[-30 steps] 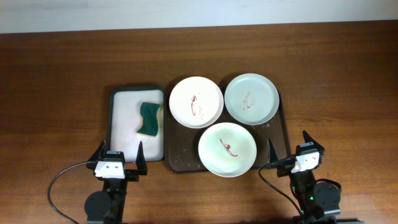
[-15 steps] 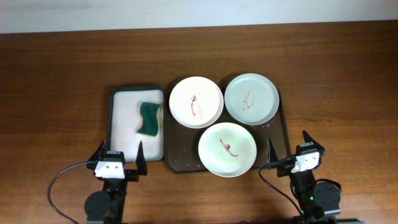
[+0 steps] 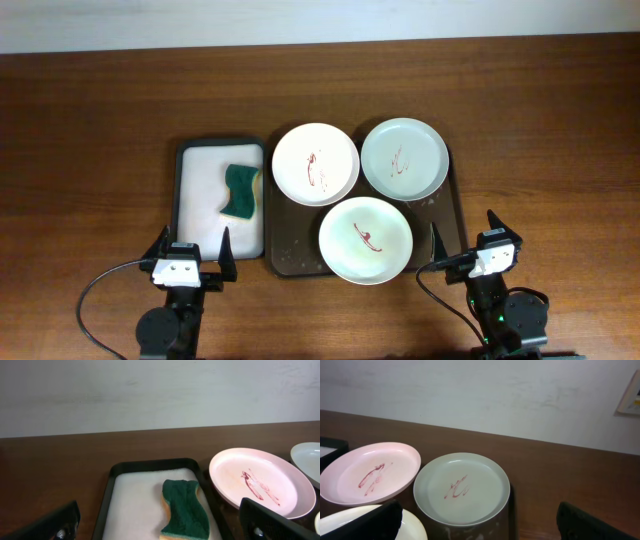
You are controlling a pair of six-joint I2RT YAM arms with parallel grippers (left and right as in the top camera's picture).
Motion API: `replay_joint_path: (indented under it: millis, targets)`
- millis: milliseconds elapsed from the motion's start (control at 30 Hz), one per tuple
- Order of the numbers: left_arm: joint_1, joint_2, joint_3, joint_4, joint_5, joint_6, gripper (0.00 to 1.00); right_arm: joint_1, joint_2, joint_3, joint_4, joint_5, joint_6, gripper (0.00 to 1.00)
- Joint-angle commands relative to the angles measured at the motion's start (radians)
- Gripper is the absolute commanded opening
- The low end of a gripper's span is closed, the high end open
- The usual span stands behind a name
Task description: Clean dirty plates on tray and stack at the side
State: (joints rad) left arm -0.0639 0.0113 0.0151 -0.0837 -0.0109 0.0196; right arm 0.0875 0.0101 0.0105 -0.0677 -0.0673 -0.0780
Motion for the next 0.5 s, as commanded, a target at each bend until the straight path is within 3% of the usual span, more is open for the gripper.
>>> replay_joint_path:
  millis: [0, 167, 467]
  targets:
    - [0.006, -0.005, -0.006, 0.000, 0.012, 0.020, 0.99, -0.003, 0.000, 0.041, -0.012, 0.026, 0.046, 0.99]
    - [0.006, -0.005, -0.006, 0.000, 0.012, 0.020, 0.99, -0.003, 0.119, 0.163, -0.116, 0.027, 0.061, 0.99]
    - [0.006, -0.005, -0.006, 0.000, 0.012, 0.020, 0.99, -0.003, 0.568, 0.515, -0.342, -0.018, 0.061, 0.99]
